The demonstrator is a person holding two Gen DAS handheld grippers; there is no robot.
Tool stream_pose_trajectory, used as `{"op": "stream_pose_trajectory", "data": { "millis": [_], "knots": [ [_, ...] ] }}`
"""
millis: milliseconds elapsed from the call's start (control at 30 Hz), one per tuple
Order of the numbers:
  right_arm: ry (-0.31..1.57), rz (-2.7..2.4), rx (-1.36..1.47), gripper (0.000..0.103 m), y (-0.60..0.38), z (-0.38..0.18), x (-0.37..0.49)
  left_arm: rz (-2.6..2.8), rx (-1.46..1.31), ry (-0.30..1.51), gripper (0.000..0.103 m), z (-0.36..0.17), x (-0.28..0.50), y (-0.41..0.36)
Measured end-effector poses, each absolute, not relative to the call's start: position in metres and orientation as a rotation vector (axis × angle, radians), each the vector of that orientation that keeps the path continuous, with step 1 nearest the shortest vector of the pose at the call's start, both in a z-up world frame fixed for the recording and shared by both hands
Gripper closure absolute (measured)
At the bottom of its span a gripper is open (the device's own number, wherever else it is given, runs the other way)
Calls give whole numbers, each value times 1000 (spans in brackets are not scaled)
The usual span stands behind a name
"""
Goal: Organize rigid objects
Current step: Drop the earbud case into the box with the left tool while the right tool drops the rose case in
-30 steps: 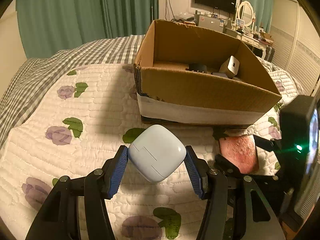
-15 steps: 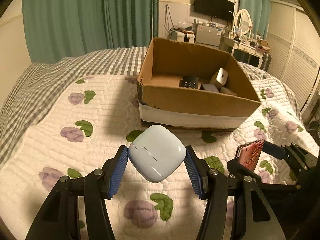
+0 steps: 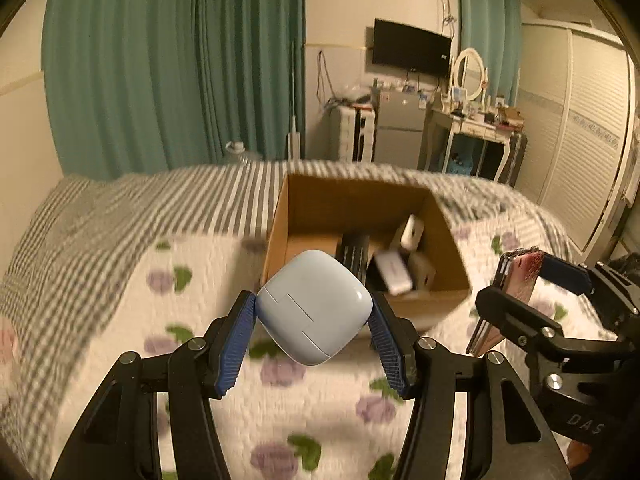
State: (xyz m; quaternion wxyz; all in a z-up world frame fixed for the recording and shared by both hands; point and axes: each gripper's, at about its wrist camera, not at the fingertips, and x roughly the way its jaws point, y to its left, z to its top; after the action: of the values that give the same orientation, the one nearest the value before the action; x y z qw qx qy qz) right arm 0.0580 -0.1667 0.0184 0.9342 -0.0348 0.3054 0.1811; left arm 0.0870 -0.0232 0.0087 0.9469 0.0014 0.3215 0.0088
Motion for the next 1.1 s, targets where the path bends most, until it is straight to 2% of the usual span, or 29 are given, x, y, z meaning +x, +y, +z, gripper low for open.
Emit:
{"op": "stream_pose_trajectory", "data": {
  "millis": [167,333,700,1100],
  "knots": [
    [558,366,-81,29,-170,50,81,9,25,636,45,23,126,-25],
    [543,358,-77,29,-171,58,117,7,60,650,45,12,171,-29],
    [608,356,-123,29,-163,18,197,-32,77,745,45,-52,236,-35],
    [666,365,-119,29,-173,-9,219,-29,100,761,43,-61,239,-44]
  ]
}}
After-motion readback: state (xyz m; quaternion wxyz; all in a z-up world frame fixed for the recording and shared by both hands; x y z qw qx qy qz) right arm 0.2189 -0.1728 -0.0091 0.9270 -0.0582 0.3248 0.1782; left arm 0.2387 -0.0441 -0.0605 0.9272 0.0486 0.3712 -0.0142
